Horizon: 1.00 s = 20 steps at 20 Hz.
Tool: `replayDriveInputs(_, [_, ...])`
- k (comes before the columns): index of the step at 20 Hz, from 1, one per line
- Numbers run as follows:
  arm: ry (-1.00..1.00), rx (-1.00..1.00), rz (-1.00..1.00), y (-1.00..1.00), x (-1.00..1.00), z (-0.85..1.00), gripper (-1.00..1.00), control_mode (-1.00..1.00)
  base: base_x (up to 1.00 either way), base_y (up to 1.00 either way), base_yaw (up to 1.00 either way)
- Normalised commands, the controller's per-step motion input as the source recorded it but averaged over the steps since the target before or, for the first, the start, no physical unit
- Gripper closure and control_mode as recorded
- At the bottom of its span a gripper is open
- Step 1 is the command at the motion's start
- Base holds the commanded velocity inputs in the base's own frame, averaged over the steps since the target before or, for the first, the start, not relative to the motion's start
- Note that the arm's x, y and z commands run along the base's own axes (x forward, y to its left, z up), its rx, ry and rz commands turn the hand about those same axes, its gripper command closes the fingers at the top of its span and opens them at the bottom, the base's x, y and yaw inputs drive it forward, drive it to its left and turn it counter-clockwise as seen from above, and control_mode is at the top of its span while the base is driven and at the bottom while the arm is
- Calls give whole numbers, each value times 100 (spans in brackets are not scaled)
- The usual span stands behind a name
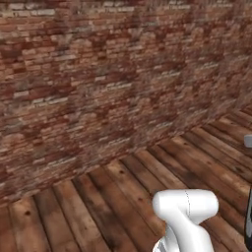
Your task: Gather the carrot and eggplant from the fridge and place them on a tray on the dining counter. Then gather the fishs from the fridge and place them on the other tray.
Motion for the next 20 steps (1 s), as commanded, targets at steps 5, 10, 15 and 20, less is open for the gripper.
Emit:
replayDriveInputs(5, [0,0,0,0,0,0,100,100,37,-8,-53])
replayDriveInputs(10, [0,0,0,0,0,0,100,100,32,0,-59])
replayDriveInputs(15, [0,0,0,0,0,0,100,100,37,0,-60])
replayDriveInputs(20, [0,0,0,0,0,0,100,100,43,1,-59])
